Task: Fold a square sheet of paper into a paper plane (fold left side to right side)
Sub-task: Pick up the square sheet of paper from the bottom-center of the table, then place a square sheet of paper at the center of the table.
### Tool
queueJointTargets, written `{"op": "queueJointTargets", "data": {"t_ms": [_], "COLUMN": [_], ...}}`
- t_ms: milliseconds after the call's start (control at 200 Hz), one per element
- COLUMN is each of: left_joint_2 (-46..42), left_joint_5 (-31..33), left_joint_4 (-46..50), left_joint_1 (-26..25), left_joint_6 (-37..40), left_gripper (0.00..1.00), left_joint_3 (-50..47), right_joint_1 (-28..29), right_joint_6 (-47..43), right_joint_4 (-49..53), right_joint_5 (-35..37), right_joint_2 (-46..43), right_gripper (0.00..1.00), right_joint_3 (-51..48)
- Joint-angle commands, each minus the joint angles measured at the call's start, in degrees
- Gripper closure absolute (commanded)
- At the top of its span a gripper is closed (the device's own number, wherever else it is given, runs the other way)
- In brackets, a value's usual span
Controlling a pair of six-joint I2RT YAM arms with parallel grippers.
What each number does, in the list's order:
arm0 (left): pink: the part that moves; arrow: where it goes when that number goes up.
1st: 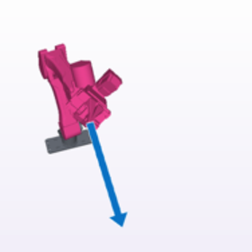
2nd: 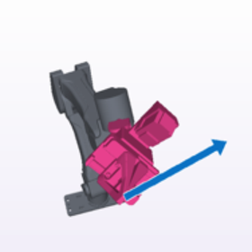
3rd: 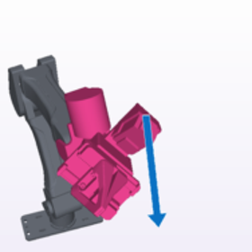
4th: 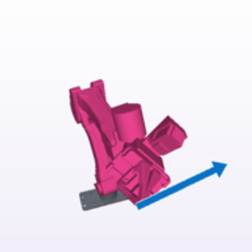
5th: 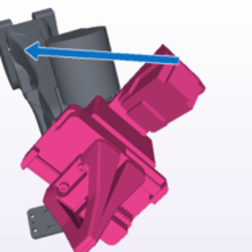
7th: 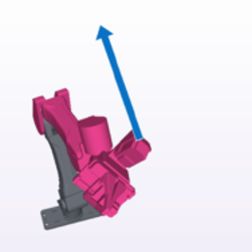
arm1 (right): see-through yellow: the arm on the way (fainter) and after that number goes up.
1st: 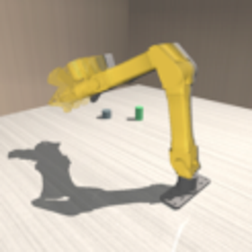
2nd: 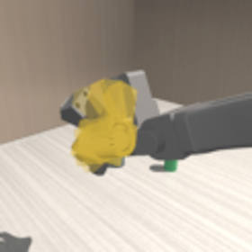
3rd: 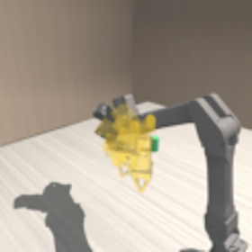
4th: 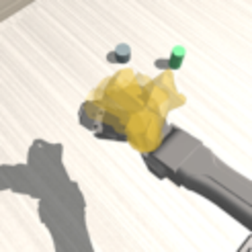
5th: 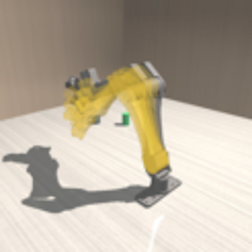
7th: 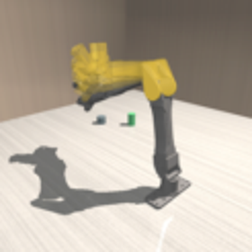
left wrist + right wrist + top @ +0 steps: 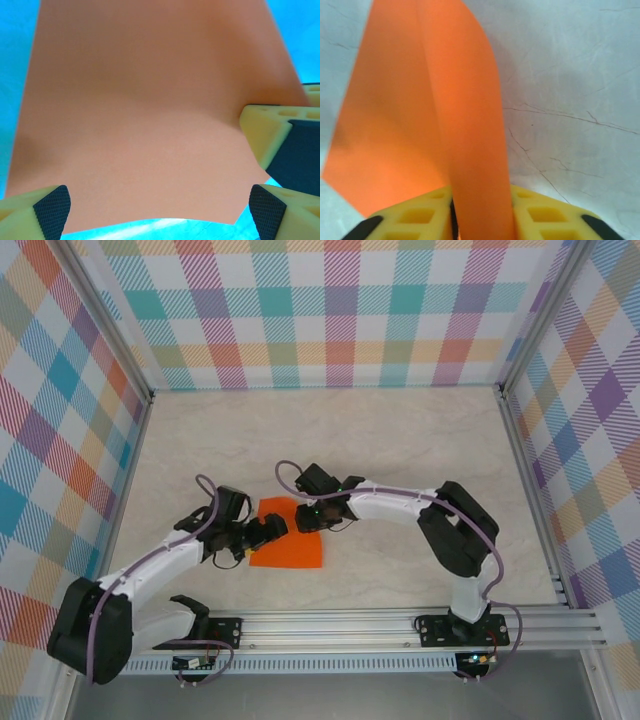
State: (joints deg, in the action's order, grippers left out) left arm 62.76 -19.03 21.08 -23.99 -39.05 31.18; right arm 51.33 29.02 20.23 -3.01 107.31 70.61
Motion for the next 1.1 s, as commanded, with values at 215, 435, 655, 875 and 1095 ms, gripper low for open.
{"op": "queueJointTargets", "data": {"t_ms": [215,435,655,875,1095], "left_joint_2": [-9.5,-8.1,-4.5,-4.0,0.2], "left_joint_5": [3.7,-1.0,-14.5,-25.4,-33.0], "left_joint_4": [0.9,-1.9,-10.3,-15.0,-22.4], "left_joint_1": [-0.7,-0.7,-0.3,-0.1,-0.8], "left_joint_6": [6.2,12.0,16.0,19.7,16.9], "left_gripper": [0.04,0.01,0.0,0.0,0.0], "left_joint_3": [7.0,12.2,18.2,26.2,29.0], "right_joint_1": [-12.6,-23.0,-32.1,-34.3,-34.3], "right_joint_6": [-4.1,-9.4,-11.5,-12.8,-8.5], "right_joint_4": [-17.0,-14.7,-7.1,1.8,-0.3], "right_joint_5": [-18.5,-31.0,-41.0,-46.6,-50.2], "right_joint_2": [-17.6,-32.3,-46.7,-54.0,-55.4], "right_gripper": [0.78,0.79,0.79,0.79,0.79], "right_joint_3": [-16.3,-21.6,-19.6,-11.4,-6.6]}}
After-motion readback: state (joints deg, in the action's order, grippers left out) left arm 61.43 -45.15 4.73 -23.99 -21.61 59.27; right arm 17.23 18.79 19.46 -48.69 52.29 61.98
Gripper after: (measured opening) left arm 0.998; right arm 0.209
